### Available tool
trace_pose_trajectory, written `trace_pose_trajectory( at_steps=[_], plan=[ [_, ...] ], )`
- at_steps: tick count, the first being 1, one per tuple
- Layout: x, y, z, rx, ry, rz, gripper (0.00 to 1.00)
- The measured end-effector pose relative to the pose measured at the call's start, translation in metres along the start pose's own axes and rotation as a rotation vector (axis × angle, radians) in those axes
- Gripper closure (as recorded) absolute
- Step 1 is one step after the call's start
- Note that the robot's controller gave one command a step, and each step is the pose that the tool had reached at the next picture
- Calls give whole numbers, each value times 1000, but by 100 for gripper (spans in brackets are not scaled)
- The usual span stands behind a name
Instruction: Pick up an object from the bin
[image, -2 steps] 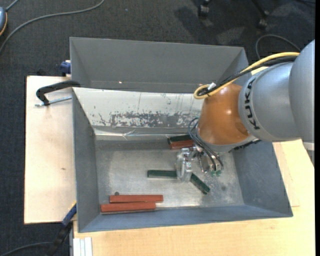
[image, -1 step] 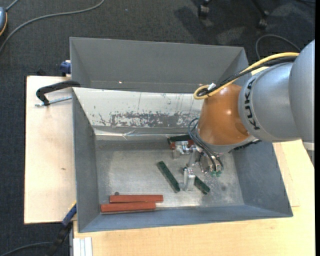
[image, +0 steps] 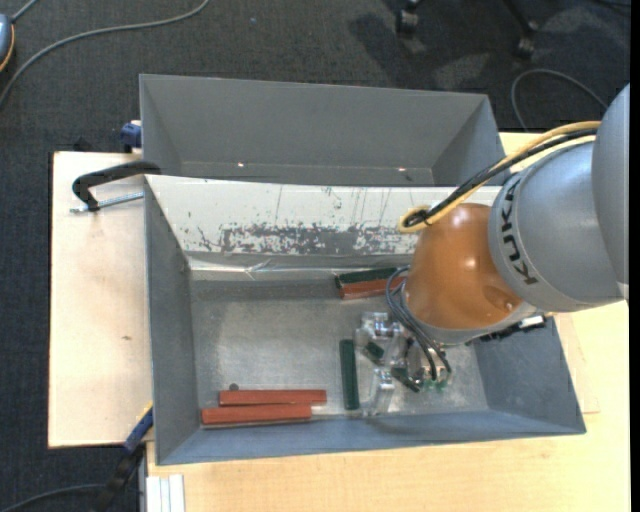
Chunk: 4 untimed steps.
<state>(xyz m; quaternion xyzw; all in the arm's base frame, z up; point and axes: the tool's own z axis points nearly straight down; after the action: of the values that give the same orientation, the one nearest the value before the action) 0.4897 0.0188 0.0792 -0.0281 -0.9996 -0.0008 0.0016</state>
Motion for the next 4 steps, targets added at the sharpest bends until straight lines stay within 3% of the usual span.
trace_pose_trajectory(
  at_steps=[1,2,3,4],
  plan=[
    [-7,62,9,-2,-6,172,0],
    [-1,37,9,1,-3,126,0],
    [-3,84,8,14,-5,-14,0],
    [-3,90,8,1,-5,-9,100]
  ],
)
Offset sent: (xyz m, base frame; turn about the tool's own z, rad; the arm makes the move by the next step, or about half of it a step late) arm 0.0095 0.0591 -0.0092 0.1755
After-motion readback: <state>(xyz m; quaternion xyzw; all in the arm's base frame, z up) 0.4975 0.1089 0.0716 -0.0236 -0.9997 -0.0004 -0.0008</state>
